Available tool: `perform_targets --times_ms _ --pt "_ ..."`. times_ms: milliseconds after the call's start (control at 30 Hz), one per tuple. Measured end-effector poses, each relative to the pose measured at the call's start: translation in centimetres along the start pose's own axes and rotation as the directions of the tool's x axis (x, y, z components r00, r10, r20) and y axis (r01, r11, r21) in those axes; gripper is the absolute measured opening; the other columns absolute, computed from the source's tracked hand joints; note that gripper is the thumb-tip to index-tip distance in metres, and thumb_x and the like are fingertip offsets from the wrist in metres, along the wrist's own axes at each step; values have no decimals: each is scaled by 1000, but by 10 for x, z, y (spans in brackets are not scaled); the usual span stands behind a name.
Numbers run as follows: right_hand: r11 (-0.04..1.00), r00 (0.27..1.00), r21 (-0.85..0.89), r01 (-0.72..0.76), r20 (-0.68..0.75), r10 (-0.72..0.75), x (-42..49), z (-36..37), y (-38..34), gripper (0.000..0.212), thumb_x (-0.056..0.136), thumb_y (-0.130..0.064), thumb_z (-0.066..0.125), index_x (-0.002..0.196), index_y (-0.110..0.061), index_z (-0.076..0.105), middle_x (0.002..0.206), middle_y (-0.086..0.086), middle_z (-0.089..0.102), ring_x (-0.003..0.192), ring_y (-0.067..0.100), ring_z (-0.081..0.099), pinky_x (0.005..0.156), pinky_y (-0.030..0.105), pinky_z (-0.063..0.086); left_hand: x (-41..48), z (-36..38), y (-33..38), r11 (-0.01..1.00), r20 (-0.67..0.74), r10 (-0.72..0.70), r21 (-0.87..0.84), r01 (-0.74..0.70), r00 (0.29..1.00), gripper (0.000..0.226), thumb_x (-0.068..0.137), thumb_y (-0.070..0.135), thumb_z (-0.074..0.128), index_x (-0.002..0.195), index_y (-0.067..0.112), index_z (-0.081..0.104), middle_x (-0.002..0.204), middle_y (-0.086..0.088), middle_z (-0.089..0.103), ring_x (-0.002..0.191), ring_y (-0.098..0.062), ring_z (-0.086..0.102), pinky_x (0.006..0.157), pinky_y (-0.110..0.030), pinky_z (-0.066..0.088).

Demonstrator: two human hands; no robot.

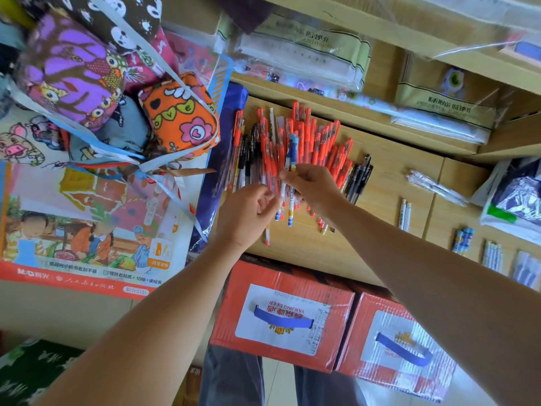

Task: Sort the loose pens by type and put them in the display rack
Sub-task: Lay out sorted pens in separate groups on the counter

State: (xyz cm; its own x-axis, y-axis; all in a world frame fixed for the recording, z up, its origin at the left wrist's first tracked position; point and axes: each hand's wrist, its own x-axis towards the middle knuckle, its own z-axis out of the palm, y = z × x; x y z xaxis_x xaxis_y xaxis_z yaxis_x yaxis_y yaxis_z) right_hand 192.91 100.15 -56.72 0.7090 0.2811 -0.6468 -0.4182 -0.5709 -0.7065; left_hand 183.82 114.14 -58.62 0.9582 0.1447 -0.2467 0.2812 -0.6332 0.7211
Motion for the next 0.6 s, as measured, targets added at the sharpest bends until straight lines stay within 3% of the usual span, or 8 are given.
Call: perform_targets --times_ms 100,167,233,333,467,600 --pt "999 998 8 -35 -54 35 1 -9 9 35 96 -36 54 91 -3 65 52 -1 40 43 13 34 45 23 32 7 -5 0 989 -22 -82 121 84 996 19 93 27 56 111 22 60 102 2 53 71 -12 53 52 -18 32" --pt "999 996 1 -55 -67 55 2 -13 15 34 99 -36 49 96 -6 65 53 -1 37 49 16 38 49 25 34 12 -3 0 965 65 -102 251 82 993 43 92 22 56 134 31 49 111 0 45 70 -11 49 48 -15 28" --pt "998 995 -24 -65 -83 63 4 -15 19 38 99 -35 47 97 -1 62 55 -2 38 59 19 44 50 25 38 16 0 2 939 133 -98 340 47 986 55 91 21 58 141 35 41 112 -3 43 74 -14 53 52 -18 36" --pt "998 997 -49 -47 -68 43 5 -15 22 38 99 -35 48 100 0 62 58 1 42 60 20 46 52 28 42 18 0 8 913 91 -126 400 79 988 52 90 19 57 138 33 42 112 -7 46 78 -20 58 55 -27 40" --pt "997 997 -67 -29 -71 24 7 -11 19 36 98 -36 50 100 -2 63 55 2 43 47 17 43 53 35 47 18 -8 9 888 18 -148 442 125 989 36 92 18 54 126 27 47 106 -8 50 81 -25 59 54 -29 39" --pt "994 993 -108 3 -121 -17 11 -6 14 33 98 -34 51 91 -4 63 50 -5 40 38 7 34 47 23 32 25 -8 6 896 -39 -135 421 139 990 20 92 25 54 112 23 50 101 -7 50 78 -25 57 53 -29 41"
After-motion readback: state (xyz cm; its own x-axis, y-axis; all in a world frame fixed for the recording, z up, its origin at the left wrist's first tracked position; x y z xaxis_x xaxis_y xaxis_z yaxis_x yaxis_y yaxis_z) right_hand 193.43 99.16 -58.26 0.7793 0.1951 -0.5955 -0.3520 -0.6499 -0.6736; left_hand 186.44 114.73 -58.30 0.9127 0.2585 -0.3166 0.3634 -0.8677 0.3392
